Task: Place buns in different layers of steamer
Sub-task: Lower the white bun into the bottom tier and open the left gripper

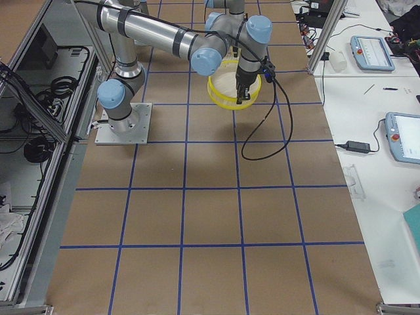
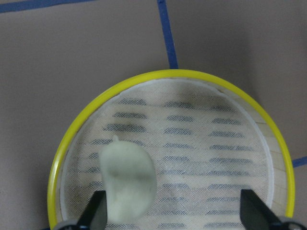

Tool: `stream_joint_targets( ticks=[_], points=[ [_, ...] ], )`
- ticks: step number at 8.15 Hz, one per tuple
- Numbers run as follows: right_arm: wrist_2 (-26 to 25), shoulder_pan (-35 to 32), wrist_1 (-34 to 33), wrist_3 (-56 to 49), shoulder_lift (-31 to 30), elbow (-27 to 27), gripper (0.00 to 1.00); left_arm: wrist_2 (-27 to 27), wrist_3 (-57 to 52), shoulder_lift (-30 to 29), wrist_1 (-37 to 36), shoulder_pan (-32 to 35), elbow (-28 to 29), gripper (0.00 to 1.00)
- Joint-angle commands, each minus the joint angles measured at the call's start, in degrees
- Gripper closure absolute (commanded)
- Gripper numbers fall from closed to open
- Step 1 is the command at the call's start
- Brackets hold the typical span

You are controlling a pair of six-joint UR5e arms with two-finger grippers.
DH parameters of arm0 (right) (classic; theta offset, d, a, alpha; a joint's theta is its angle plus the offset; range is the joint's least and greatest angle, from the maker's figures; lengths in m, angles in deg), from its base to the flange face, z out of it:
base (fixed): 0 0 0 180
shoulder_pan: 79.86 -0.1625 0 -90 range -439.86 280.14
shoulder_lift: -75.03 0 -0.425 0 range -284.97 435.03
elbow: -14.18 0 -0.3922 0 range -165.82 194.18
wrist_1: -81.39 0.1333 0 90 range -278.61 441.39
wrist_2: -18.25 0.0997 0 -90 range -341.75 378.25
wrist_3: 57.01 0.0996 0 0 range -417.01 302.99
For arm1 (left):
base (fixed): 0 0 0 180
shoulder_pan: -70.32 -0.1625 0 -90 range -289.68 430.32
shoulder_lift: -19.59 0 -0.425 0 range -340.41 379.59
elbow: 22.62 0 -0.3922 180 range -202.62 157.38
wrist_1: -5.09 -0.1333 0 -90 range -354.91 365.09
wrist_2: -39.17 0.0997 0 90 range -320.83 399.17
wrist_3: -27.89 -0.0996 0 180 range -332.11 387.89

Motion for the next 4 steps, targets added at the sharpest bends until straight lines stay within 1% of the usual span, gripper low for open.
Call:
stream_joint_targets(
  ticks=[1, 2, 3, 4],
  points=[
    [0.08, -0.01, 0.06, 0.10, -0.09, 0.00, 1.00, -0.11, 0.57, 0.17, 0.12, 0.03, 0.80, 0.00],
    [0.00, -0.01, 0.15, 0.10, -0.17, 0.09, 1.00, 0.24, -0.03, 0.60, 0.29, -0.06, 0.88, 0.00],
    [0.00, -0.19, 0.76, 0.10, -0.35, 0.00, 1.00, 2.86, -2.82, 1.48, 1.42, -1.45, 1.15, 0.00],
    [-0.09, -0.80, 0.94, 1.40, -0.53, 0.00, 1.00, 5.84, -9.47, 2.36, 4.48, -5.03, 1.58, 0.00]
  ],
)
